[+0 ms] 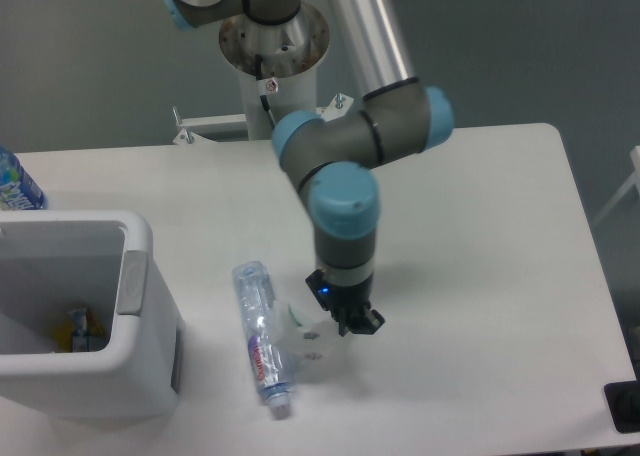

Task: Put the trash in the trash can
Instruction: 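Close the gripper on the white paper wrapper and lift it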

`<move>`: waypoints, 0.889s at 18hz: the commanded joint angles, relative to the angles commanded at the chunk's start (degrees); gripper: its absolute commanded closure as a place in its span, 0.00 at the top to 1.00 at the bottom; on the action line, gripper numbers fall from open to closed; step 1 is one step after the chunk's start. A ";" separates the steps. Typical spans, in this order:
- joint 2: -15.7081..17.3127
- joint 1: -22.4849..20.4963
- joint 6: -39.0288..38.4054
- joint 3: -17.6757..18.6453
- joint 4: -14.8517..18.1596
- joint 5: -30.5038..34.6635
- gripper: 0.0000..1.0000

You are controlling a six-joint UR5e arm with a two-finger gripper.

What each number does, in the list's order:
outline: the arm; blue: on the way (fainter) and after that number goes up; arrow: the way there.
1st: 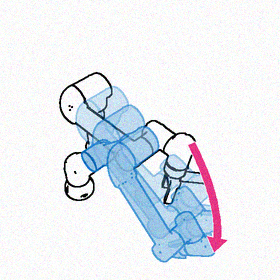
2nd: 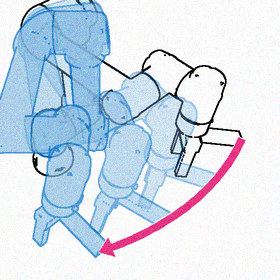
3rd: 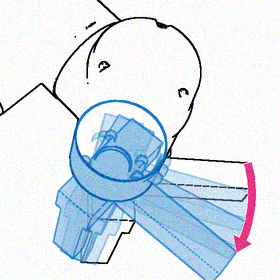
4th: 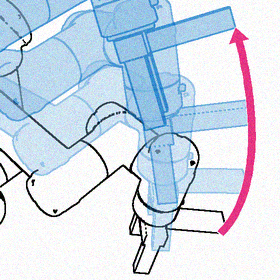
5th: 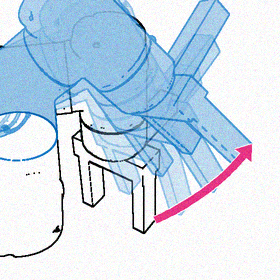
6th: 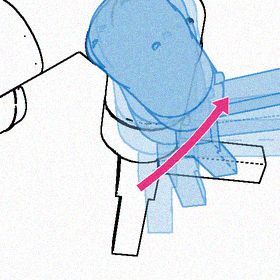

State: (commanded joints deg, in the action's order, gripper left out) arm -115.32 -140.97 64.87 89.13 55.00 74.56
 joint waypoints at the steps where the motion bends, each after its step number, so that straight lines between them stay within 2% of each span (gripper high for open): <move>1: 0.26 -0.97 -1.75 -0.88 1.50 -3.34 0.00; 3: 0.09 -1.24 -5.79 -3.16 2.48 -9.58 0.00; 6: 0.44 -1.41 -10.99 -5.71 2.57 -14.52 0.00; 10: 5.09 -1.33 -14.33 -6.68 2.57 -21.89 0.00; 13: 7.64 -1.06 -18.01 -8.79 2.48 -28.58 0.00; 16: 10.02 0.86 -20.31 -8.54 2.30 -31.84 0.00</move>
State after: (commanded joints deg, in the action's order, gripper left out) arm -105.30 -140.11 44.56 80.59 57.30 42.72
